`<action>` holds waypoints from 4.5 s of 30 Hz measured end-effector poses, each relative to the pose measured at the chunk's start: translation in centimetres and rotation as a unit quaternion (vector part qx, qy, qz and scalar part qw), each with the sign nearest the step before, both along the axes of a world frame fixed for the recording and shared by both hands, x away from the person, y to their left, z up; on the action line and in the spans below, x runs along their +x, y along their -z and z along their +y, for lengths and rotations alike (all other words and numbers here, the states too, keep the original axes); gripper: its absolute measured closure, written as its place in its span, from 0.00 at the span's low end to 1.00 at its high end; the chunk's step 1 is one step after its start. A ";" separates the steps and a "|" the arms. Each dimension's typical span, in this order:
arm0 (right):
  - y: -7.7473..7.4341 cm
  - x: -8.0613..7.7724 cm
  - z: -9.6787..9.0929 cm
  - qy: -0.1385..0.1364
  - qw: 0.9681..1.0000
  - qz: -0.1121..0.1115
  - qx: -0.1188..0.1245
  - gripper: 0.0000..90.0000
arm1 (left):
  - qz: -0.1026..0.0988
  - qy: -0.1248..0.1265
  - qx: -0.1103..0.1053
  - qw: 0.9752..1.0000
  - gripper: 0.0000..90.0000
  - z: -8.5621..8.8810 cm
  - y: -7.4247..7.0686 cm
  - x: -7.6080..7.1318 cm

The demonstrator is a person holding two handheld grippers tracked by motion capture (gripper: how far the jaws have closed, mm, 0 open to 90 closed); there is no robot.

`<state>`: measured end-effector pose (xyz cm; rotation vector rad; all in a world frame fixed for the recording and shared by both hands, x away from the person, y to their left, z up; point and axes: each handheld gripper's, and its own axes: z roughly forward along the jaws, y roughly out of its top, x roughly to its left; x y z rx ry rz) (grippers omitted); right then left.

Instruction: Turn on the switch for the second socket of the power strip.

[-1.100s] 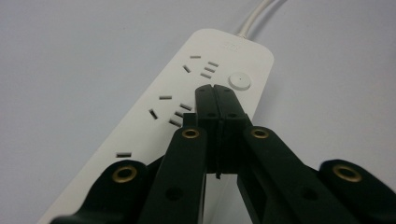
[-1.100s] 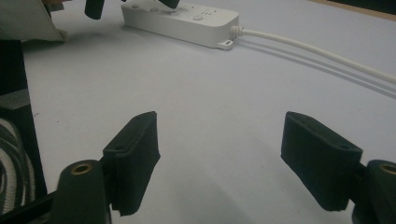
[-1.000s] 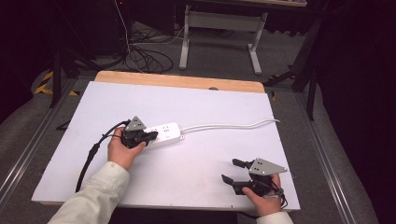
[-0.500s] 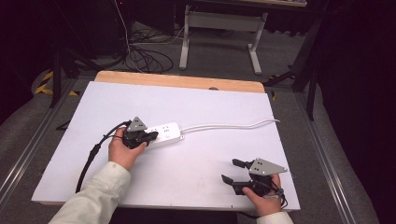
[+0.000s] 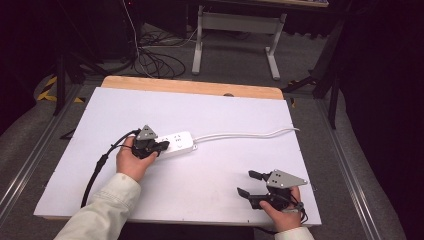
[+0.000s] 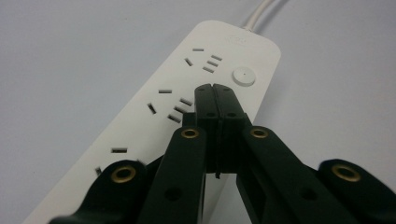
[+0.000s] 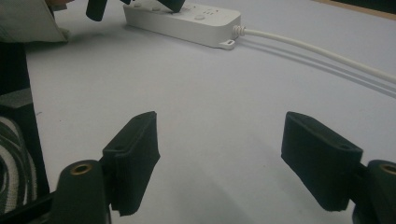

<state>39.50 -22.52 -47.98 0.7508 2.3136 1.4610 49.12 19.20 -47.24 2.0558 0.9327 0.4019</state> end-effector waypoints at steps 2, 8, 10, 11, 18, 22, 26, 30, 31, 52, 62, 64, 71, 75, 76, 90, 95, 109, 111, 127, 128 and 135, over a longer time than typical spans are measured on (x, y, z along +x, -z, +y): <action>0.0 0.0 0.0 0.000 1.000 0.000 0.000 0.31 | 0.005 -0.001 -0.004 1.000 1.00 0.0 0.0 0.1; 0.0 0.0 0.0 0.001 1.000 -0.001 -0.001 0.31 | 0.009 -0.004 -0.006 1.000 1.00 0.1 0.0 0.1; 0.0 0.0 0.0 0.000 1.000 0.000 -0.002 0.31 | 0.008 -0.004 -0.005 1.000 1.00 0.1 0.0 0.1; 0.0 0.0 0.0 0.000 1.000 0.000 -0.003 0.31 | 0.008 -0.004 -0.004 1.000 1.00 0.0 0.0 0.1; 0.0 0.0 0.0 0.000 1.000 0.000 -0.002 0.31 | 0.000 -0.010 0.007 1.000 1.00 -0.1 0.0 0.1; 0.0 0.0 0.0 0.001 1.000 0.000 -0.002 0.31 | -0.008 -0.012 0.017 1.000 1.00 -0.5 0.0 -0.2; 0.0 0.0 0.0 0.000 1.000 0.000 -0.002 0.31 | -0.007 -0.015 0.015 1.000 1.00 -0.5 0.1 -0.3; 0.0 0.0 0.0 0.000 1.000 0.000 -0.003 0.31 | -0.005 -0.014 0.019 1.000 1.00 -0.5 0.0 -0.3; 0.0 0.0 0.1 0.000 1.000 0.001 -0.003 0.31 | -0.004 -0.014 0.017 1.000 1.00 -0.5 0.0 -0.3; 0.0 0.0 0.0 0.001 1.000 0.002 0.000 0.31 | 0.004 -0.014 0.036 0.999 1.00 -0.9 -0.3 -0.2; 0.1 0.0 0.0 0.001 1.000 0.002 0.000 0.31 | 0.012 -0.011 0.033 0.999 1.00 -0.8 -0.4 0.0; 0.1 0.0 0.0 0.001 1.000 0.003 -0.001 0.31 | 0.013 -0.011 0.034 0.999 1.00 -0.8 -0.4 0.0; 0.1 0.0 -0.1 0.001 1.000 0.003 0.000 0.31 | 0.022 -0.007 0.054 0.998 1.00 -1.1 -0.8 0.3; 0.1 -0.1 -0.1 0.001 1.000 0.002 0.000 0.31 | 0.025 -0.007 0.053 0.998 1.00 -1.1 -0.8 0.3; 0.1 -0.1 -0.1 0.001 1.000 0.002 0.000 0.31 | 0.028 -0.004 0.054 0.998 1.00 -1.2 -0.8 0.3; 0.1 0.0 -0.2 0.003 1.000 0.002 -0.003 0.31 | 0.010 -0.008 0.019 1.000 1.00 -0.4 -1.4 -0.1; 0.1 0.0 -0.2 0.004 1.000 0.002 -0.003 0.31 | -0.002 0.005 -0.020 1.000 1.00 -0.3 -2.7 -0.9; 0.1 0.0 -0.1 0.005 1.000 0.004 -0.002 0.31 | -0.018 0.010 -0.041 0.999 0.96 0.3 -4.6 -2.2; 0.1 0.0 -0.1 0.005 1.000 0.003 -0.002 0.31 | -0.024 0.011 -0.043 0.999 0.94 0.2 -4.8 -2.4; 0.1 0.0 -0.1 0.006 1.000 0.002 -0.001 0.31 | -0.058 0.020 -0.065 0.996 0.27 0.9 -6.6 -5.3; 0.1 0.0 -0.1 0.005 1.000 0.002 0.000 0.31 | -0.060 0.021 -0.063 0.996 0.26 1.0 -6.6 -5.5; 0.1 0.0 -0.1 0.005 1.000 0.002 0.000 0.31 | -0.073 0.029 -0.068 0.995 0.20 1.8 -7.3 -7.1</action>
